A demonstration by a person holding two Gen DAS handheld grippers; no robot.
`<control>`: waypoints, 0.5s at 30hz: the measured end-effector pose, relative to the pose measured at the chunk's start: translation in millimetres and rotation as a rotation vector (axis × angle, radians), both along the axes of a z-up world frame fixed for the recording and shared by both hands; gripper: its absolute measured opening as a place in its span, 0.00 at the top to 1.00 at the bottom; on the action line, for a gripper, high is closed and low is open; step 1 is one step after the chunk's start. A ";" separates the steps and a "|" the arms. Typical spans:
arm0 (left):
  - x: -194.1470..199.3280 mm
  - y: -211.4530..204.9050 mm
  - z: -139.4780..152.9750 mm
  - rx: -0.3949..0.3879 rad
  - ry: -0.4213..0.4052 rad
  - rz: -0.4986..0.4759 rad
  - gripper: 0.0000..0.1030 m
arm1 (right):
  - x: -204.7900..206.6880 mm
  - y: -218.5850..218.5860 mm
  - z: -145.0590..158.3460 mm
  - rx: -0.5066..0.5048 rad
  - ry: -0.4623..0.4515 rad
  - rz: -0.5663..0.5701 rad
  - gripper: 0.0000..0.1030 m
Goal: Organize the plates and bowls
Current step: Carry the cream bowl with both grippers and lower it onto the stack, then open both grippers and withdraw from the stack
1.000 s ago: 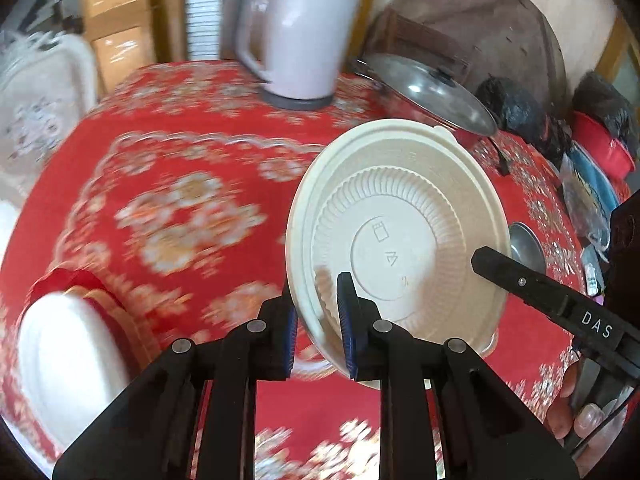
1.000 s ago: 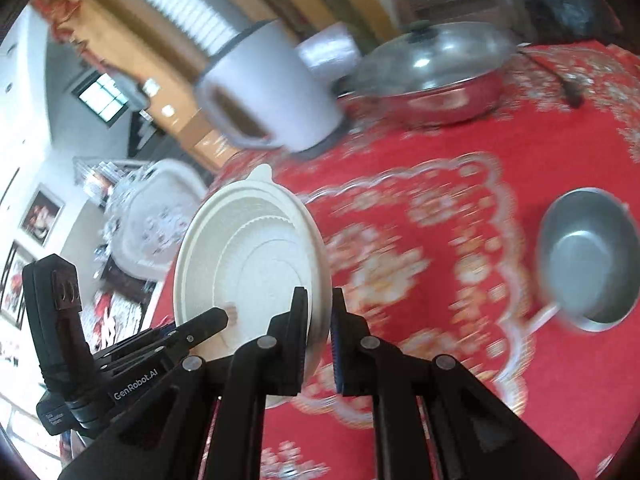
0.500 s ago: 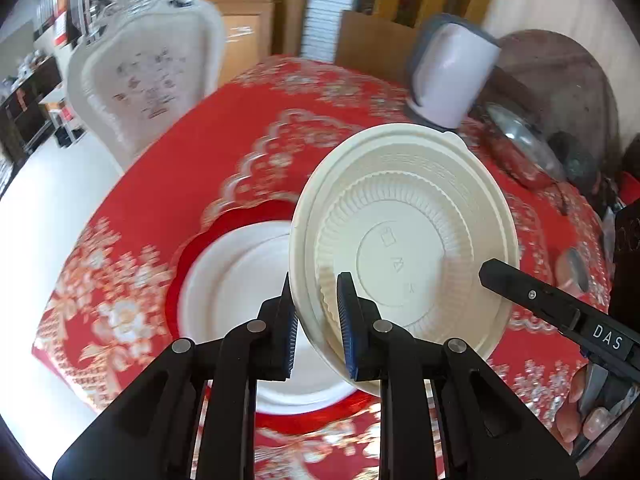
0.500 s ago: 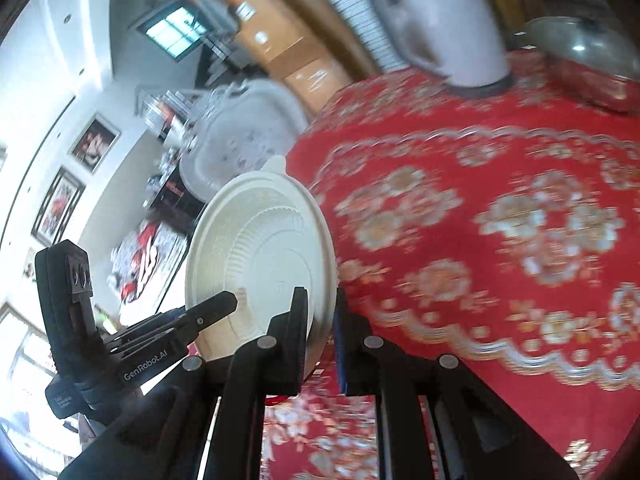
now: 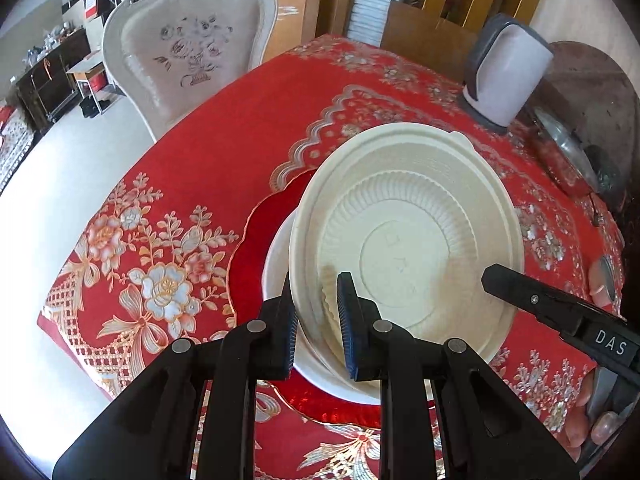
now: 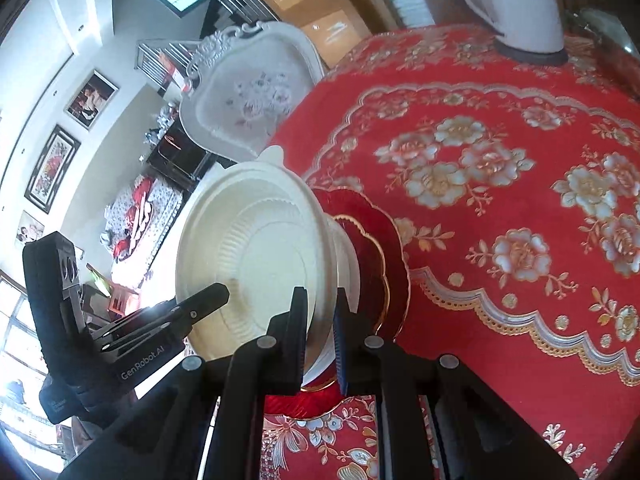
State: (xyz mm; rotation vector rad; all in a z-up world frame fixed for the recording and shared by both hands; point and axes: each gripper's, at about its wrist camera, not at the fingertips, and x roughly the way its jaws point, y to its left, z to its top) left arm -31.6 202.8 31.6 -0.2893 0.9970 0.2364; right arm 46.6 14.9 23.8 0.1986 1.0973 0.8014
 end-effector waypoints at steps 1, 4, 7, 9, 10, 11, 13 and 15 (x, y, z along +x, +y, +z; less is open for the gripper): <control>-0.1 0.8 -2.0 -0.003 0.004 0.002 0.82 | -0.7 1.1 -1.1 -0.004 0.005 0.003 0.88; -1.3 2.2 -6.1 -0.011 0.014 0.013 0.82 | -1.7 3.3 -2.0 -0.008 0.006 0.009 0.88; -2.0 3.3 -8.9 -0.033 0.019 0.014 0.74 | -1.1 2.0 -4.7 -0.002 0.032 0.004 0.87; -2.8 2.8 -8.2 -0.043 0.017 0.011 0.69 | -1.1 0.6 -6.0 0.008 0.047 0.000 0.87; -3.4 2.2 -7.3 -0.044 0.016 0.009 0.65 | -1.9 0.6 -5.2 0.005 0.043 -0.004 0.85; -4.0 1.7 -6.6 -0.039 0.016 0.007 0.63 | -2.7 0.2 -4.5 0.001 0.036 -0.009 0.79; -7.9 0.8 -2.8 -0.014 0.011 0.019 0.62 | -4.9 -1.4 -2.2 -0.006 0.017 -0.018 0.65; -13.6 0.6 3.7 -0.012 -0.007 0.026 0.62 | -6.7 -2.6 0.3 -0.009 -0.004 -0.022 0.65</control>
